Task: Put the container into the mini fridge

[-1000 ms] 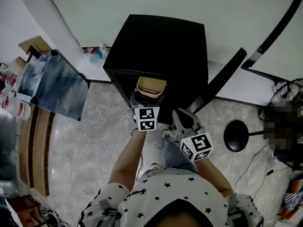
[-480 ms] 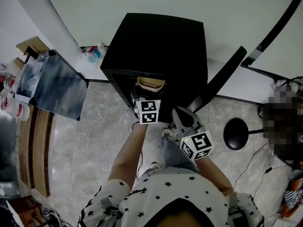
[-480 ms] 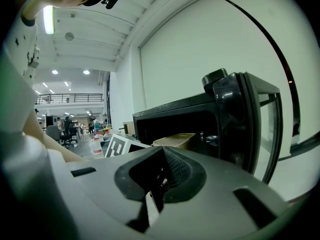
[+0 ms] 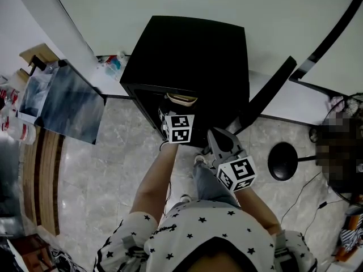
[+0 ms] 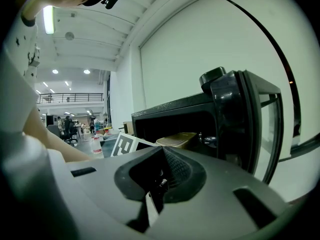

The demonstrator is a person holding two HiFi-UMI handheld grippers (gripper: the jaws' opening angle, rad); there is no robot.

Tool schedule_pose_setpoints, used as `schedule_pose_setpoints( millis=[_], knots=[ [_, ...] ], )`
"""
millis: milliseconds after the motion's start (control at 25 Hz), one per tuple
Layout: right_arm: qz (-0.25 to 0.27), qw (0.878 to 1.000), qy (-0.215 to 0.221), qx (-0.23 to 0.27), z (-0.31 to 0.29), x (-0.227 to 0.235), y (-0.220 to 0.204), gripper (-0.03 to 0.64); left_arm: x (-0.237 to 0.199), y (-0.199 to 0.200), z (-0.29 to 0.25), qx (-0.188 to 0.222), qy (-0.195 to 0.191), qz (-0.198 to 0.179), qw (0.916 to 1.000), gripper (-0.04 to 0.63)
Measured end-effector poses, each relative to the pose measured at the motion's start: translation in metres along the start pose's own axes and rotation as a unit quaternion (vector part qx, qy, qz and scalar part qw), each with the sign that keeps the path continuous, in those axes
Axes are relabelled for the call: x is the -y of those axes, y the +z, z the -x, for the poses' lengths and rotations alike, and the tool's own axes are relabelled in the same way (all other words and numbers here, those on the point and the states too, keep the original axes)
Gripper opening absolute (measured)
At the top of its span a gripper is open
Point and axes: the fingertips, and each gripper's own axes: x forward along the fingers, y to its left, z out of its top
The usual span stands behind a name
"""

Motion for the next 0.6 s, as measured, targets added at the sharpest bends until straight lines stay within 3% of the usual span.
schedule_pose_setpoints(
  millis=[600],
  knots=[
    [0.0,1.0,0.003,0.0,0.0031,-0.0039,-0.0005,-0.006,-0.0044,0.0056,0.0062,0.009,0.004,0.012,0.9999,0.534]
  ],
)
